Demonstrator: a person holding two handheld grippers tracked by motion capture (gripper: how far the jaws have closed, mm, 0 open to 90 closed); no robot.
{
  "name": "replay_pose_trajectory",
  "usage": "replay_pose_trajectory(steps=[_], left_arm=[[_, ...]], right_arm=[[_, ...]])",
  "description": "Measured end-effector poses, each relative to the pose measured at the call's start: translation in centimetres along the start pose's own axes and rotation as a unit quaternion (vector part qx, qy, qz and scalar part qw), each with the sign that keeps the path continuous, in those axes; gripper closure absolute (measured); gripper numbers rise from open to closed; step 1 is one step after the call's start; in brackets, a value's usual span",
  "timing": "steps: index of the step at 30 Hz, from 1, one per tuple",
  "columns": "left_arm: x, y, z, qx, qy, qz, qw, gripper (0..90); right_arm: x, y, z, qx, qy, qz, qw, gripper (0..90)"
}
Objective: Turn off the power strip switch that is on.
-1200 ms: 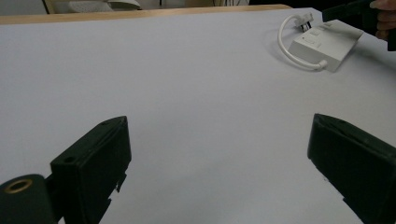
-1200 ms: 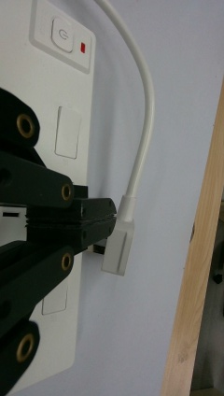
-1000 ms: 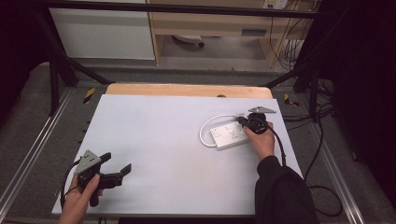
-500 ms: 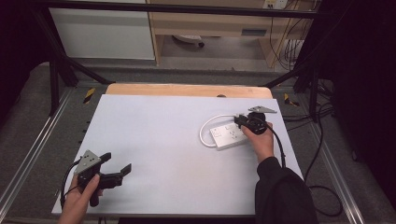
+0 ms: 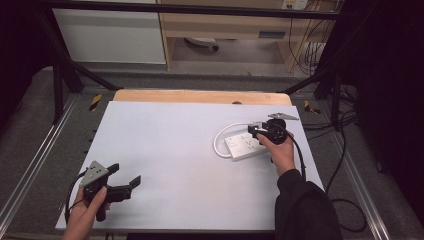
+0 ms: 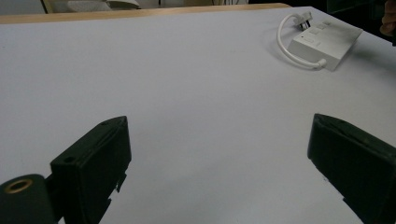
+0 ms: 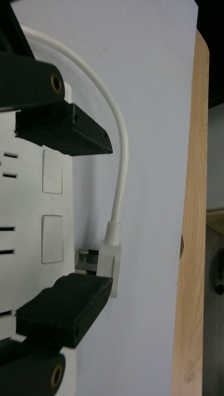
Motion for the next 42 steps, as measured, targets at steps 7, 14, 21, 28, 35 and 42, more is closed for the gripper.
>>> replay_pose_trajectory(steps=[7,14,21,28,35,42], left_arm=[[0.0,0.0,0.0,0.0,0.0,0.0,1.0,6.0],[0.0,0.0,0.0,-0.001,0.0,0.001,1.0,6.0],[0.0,0.1,0.1,-0.001,-0.001,0.0,1.0,5.9],[-0.1,0.1,0.1,-0.002,-0.003,0.001,1.0,5.9],[-0.1,0.1,0.1,-0.001,-0.003,0.0,1.0,5.9],[-0.1,0.1,0.1,-0.001,-0.003,0.0,1.0,5.9]], right_arm=[[0.2,-0.2,-0.2,-0.004,-0.004,0.005,1.0,12.0],[0.4,-0.7,-0.6,0.002,-0.004,0.0,1.0,5.0],[0.7,-1.2,-1.2,0.01,-0.001,-0.01,0.9999,4.2],[1.0,-1.4,-2.1,0.014,0.003,-0.019,0.9997,4.0],[1.5,-1.5,-3.2,0.013,0.01,-0.025,0.9996,4.0],[1.8,-1.5,-4.3,0.012,0.019,-0.032,0.9992,4.0]])
Point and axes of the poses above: each handheld gripper's, and its own axes: z roughly forward along the jaws, x roughly out of its top, y roughly to its right, the point moved 6 cm from there along z, roughly forward along the jaws, and after that the axes turned 3 degrees about x, right-handed, at the moved point
